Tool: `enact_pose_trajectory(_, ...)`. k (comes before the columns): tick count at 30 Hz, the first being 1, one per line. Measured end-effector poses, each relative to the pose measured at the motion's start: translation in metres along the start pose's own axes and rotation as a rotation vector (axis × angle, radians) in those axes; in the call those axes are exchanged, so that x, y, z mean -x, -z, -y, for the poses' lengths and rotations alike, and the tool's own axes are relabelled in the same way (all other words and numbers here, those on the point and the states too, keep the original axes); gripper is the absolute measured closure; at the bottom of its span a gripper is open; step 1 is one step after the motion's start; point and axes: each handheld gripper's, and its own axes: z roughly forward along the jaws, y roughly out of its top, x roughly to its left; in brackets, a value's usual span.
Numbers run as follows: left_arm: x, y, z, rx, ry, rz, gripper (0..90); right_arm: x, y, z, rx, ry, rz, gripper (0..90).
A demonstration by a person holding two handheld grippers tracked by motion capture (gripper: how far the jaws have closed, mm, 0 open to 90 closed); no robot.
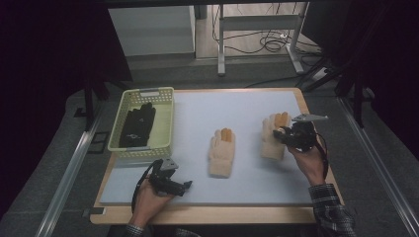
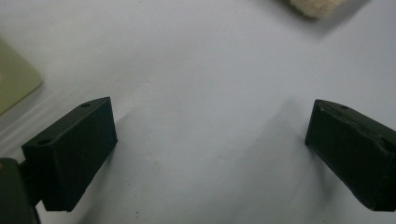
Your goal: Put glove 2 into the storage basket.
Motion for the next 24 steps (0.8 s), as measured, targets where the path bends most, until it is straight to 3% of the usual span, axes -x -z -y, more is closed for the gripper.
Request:
enact_pose_trajectory(5, 0.000, 0.000, 0.000, 0.000, 0.000, 0.000, 2.2, -0.015, -0.003, -0.007, 0.011, 0.002, -0.042, 61.0)
enact_pose_trajectory(10, 0.000, 0.000, 0.000, -0.003, -0.003, 0.000, 2.2, -0.040, -0.011, -0.017, 0.014, 0.015, -0.103, 61.0)
enact_pose_trajectory(24, 0.000, 0.000, 0.000, 0.001, -0.001, 0.000, 2.2, -0.099, -0.050, -0.024, -0.011, 0.022, -0.215, 61.0)
